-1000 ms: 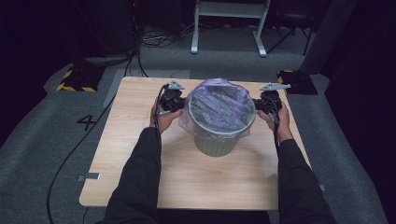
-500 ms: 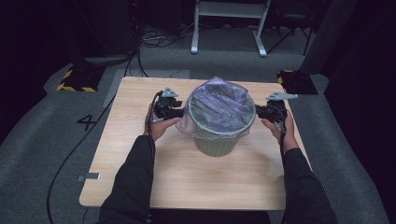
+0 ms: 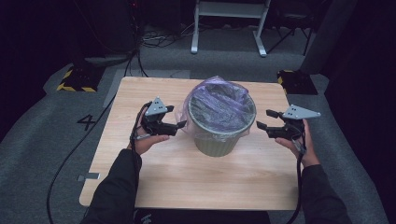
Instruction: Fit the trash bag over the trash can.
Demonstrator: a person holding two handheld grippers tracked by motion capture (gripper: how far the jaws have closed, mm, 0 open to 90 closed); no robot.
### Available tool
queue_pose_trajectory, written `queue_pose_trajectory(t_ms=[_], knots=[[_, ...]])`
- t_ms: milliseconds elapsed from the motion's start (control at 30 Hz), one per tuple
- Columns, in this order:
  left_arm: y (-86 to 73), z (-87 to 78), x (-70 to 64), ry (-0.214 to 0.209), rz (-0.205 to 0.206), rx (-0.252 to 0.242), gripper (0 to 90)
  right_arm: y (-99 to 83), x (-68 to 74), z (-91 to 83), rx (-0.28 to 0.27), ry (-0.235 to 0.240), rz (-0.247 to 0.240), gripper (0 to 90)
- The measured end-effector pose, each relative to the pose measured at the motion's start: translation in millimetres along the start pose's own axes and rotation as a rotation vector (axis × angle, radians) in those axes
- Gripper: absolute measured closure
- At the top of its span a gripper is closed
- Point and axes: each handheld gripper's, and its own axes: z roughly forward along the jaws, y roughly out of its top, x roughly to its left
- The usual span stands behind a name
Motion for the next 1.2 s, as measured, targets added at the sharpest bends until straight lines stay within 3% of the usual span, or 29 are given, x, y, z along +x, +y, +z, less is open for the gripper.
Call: queue_pose_trajectory(t_ms=[100, 200, 333, 467, 567, 667, 733, 800, 900, 1200], knots=[[-2.3, -4.3, -11.6, -0.031, 0.014, -0.007, 19.1, -1.4, 15.7, -4.3, 0.014, 0.032, -0.049, 25.6], [-4.3, -3.1, -22.9, -0.058, 0.028, -0.005, 16.2, -2.6, 33.6, -4.4, 0.016, 0.024, -0.116, 23.6], [-5.7, 3.4, -37.6, -0.057, 0.065, 0.009, 15.6, -0.5, 48.6, 1.3, 0.007, 0.045, -0.119, 22.1], [-7.1, 10.0, -43.2, -0.053, 0.077, 0.021, 19.0, 1.8, 59.8, 8.9, 0.017, 0.021, -0.146, 23.8], [-8.4, 12.2, -43.6, -0.051, 0.076, 0.02, 34.5, 2.4, 62.2, 11.2, 0.007, 0.004, -0.139, 34.3], [-9.1, 13.4, -42.8, -0.033, 0.085, 0.031, 49.9, 1.8, 62.1, 11.5, 0.002, 0.028, -0.138, 50.5], [-9.6, 13.8, -42.7, -0.042, 0.099, 0.036, 64.1, 1.0, 62.2, 11.0, -0.006, 0.057, -0.143, 65.5], [-9.5, 15.7, -43.0, -0.024, 0.117, 0.054, 74.6, -1.1, 63.1, 9.7, -0.023, 0.055, -0.156, 76.3], [-11.1, 18.2, -42.0, -0.032, 0.121, 0.064, 86.1, -4.8, 62.1, 9.4, -0.02, 0.067, -0.155, 87.6], [-19.4, 20.3, -45.2, -0.071, 0.148, 0.093, 89.7, -14.0, 58.8, 5.3, -0.001, 0.094, -0.14, 90.0]])
